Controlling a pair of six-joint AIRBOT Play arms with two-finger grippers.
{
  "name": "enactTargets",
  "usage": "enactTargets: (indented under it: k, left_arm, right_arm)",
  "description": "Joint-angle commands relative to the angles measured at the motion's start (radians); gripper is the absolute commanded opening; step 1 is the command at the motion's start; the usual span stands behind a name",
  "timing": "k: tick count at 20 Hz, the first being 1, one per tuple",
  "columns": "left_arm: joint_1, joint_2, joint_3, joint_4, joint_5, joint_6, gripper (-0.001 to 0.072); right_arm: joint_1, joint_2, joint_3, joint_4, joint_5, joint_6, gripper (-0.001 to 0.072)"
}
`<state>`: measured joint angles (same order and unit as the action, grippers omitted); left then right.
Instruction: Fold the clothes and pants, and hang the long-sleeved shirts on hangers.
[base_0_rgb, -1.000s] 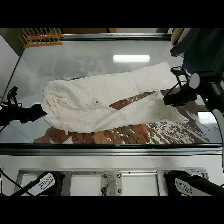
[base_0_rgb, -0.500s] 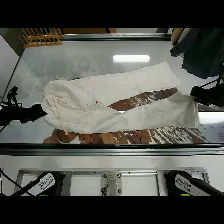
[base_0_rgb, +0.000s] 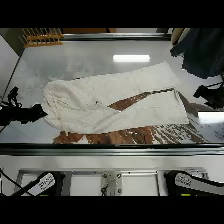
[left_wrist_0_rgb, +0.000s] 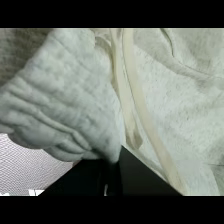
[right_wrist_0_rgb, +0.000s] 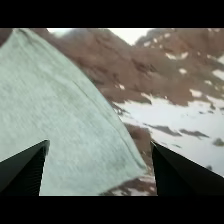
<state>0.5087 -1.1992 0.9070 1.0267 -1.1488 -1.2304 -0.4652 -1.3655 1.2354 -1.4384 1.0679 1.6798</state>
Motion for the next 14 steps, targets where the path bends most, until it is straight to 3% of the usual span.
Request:
enactTargets:
  k: [1,3,8,14]
  left_arm:
    - [0.000,0.000,0.000,0.001,-0.001,0.000,0.0030]
    - [0.000,0.000,0.000,0.001,0.000,0.000,0.0029]
    - [0.000,0.000,0.000,0.001,0.000,0.000,0.0030]
    - [0.000,0.000,0.001,0.000,0.001,0.000,0.0030]
  right_arm:
    - [-0.078,0.069,-0.172,0.040,0.107,-0.056,0.0713]
    - [-0.131,0.102,-0.327,0.160,0.077,-0.045,0.0713]
    - [-0.140,0.095,-0.573,0.490,-0.240,-0.079,0.0712]
    - [0.019,0.026,-0.581,0.509,-0.398,-0.096,0.0712]
